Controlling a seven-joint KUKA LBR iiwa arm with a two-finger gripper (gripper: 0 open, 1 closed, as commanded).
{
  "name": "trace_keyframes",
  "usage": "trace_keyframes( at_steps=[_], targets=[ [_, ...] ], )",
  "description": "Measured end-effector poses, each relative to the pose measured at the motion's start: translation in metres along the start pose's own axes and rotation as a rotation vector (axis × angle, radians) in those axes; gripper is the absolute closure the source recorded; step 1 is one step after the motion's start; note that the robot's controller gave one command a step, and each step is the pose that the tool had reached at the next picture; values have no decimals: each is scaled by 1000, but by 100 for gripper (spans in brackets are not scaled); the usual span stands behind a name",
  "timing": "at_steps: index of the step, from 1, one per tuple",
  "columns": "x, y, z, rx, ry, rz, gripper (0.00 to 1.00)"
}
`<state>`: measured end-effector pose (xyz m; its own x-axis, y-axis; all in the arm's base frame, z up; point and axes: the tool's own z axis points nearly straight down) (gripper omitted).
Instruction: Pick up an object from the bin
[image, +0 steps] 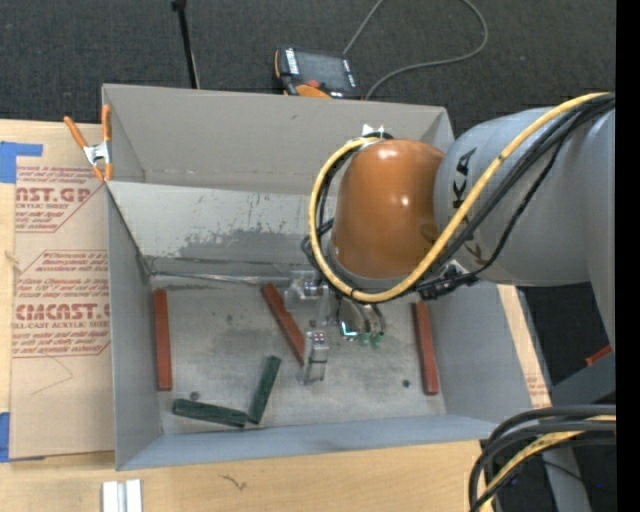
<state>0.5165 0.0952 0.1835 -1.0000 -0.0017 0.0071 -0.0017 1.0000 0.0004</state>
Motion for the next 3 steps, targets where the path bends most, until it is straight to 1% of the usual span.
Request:
trace_keyframes(
  at_steps=[1, 2, 3],
  targets=[
    [4, 10, 114, 1, -2, -341, 0],
    [3, 10, 111, 0, -6, -339, 100],
    [11, 27, -64, 1, -17, -460, 100]
  ],
)
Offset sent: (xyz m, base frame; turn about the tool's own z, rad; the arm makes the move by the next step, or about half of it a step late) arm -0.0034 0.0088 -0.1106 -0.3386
